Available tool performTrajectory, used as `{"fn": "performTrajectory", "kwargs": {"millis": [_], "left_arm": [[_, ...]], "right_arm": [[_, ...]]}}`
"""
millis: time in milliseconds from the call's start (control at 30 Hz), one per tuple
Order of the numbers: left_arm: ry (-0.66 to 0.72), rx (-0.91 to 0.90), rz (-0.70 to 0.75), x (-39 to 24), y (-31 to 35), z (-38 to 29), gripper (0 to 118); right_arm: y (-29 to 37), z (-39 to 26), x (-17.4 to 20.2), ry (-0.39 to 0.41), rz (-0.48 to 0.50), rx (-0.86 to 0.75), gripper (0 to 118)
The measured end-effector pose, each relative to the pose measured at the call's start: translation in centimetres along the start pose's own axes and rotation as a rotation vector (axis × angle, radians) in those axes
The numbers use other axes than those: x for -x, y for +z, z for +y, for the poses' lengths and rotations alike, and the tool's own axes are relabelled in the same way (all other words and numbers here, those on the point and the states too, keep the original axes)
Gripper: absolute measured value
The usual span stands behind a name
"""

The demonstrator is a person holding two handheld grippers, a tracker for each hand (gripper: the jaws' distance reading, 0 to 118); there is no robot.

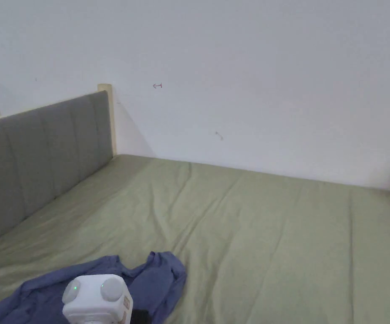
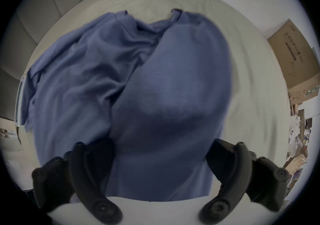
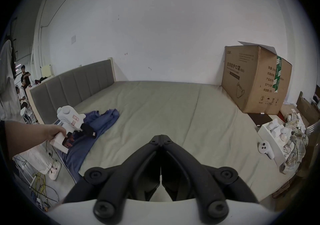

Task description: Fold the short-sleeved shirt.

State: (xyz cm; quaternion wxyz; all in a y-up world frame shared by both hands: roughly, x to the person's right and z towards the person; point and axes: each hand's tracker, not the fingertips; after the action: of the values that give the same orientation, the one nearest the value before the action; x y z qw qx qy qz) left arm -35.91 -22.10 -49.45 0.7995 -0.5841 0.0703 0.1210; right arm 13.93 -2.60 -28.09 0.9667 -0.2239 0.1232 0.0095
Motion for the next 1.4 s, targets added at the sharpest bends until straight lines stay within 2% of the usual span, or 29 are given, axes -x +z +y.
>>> {"fn": "performTrajectory", "kwargs": {"millis": [33,67,133,233,300,333,367,400,433,533,600,733,867,1000,1100,1200,1300,1400], "left_arm": [[-0.002,-0.001,-0.025,0.0,-0.3,-1.1,118],[-0.054,-0.096,-0.025,-0.8,0.0,-2.1,118],[-0.135,-0.108,0.053,-1.2,-0.3,-2.8,118],[-0.087,-0.105,0.067,-1.6,0.1,-2.9,118],[-0.059,-0.131,0.030,-1.2,1.3,-3.5,110],[-0.071,-0.162,0.046,-1.1,2.1,-3.9,91],[-0.082,-0.208,0.038,-0.8,3.0,-4.3,64],[-0.087,-0.243,0.005,-0.3,4.1,-4.5,23],[-0.087,-0.249,0.012,0.0,4.7,-4.9,4],[-0.091,-0.292,-0.035,2.7,7.7,-5.3,4],[-0.099,-0.419,0.010,3.6,11.5,-5.2,4],[-0.079,-0.684,-0.051,3.9,21.4,-3.9,4],[-0.235,-0.903,-0.086,-2.6,31.1,-3.8,4],[-0.413,-1.044,-0.205,-11.1,37.6,-4.8,4],[-0.534,-1.041,-0.331,-17.6,40.1,-6.0,4],[-0.620,-0.968,-0.435,-23.1,39.6,-7.0,4],[-0.687,-0.857,-0.472,-28.1,36.3,-8.1,4],[-0.687,-0.601,-0.444,-31.6,29.2,-8.0,4]], "right_arm": [[-0.1,-0.1,0.1,0.007,0.005,0.012,0],[-0.4,-0.3,0.3,0.011,0.009,0.024,0],[-0.8,-0.5,0.6,0.006,0.026,0.042,0],[-1.4,-0.6,1.3,-0.021,0.069,0.058,0],[-1.5,-0.4,1.7,-0.030,0.088,0.067,0],[-1.5,-0.4,1.8,-0.031,0.100,0.067,0],[-1.4,-0.4,1.9,-0.030,0.112,0.062,0],[-1.2,-0.3,2.0,-0.027,0.119,0.057,0],[-1.0,-0.3,2.1,-0.020,0.124,0.051,0],[-0.5,-0.3,1.9,0.006,0.136,0.034,0],[0.0,-0.3,1.6,0.013,0.137,0.021,0],[0.8,-0.4,0.4,-0.015,0.125,-0.003,0],[1.4,-0.1,-1.1,-0.072,0.092,-0.023,0],[2.2,0.1,-2.8,-0.157,0.060,-0.043,0],[3.1,0.3,-3.9,-0.172,0.031,-0.061,0],[3.9,0.3,-4.9,-0.167,-0.002,-0.080,0],[4.8,0.1,-6.1,-0.179,-0.039,-0.102,0],[5.3,-0.3,-7.6,-0.204,-0.074,-0.102,0]]}}
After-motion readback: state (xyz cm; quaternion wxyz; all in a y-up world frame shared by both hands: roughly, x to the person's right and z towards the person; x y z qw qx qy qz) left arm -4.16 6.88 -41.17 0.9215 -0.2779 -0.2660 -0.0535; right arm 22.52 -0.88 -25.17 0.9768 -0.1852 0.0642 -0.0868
